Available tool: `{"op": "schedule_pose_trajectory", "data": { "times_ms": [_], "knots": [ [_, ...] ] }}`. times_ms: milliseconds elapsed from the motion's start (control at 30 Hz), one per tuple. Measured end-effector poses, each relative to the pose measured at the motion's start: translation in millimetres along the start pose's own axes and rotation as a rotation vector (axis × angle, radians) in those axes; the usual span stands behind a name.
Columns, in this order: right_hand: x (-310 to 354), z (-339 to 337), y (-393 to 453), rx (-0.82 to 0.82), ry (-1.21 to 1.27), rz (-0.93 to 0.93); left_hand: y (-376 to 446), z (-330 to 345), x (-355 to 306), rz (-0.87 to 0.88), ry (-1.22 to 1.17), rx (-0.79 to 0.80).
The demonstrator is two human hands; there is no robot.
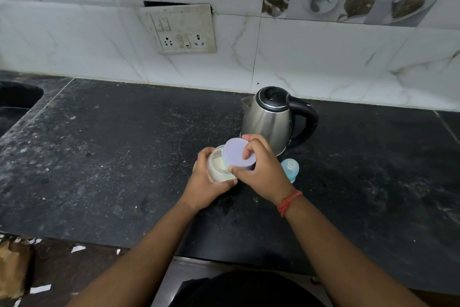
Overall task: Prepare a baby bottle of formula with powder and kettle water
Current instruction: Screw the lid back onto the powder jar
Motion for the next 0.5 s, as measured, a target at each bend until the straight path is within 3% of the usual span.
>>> {"op": "schedule_pose_trajectory", "data": {
  "times_ms": [500],
  "knots": [
    [3,-11,17,0.558,-0.398,-0.226,-1,20,-26,0.027,0.046,0.117]
  ]
}}
Point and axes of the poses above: each hand's wrist, its own y-axis towards the middle knuckle, its own z-axis out of the palm, x = y × z, the point moved 5 cm from there along y, towards the middle knuckle, and after that the axes turned 2 degrees about -z, right-handed, at the moved point
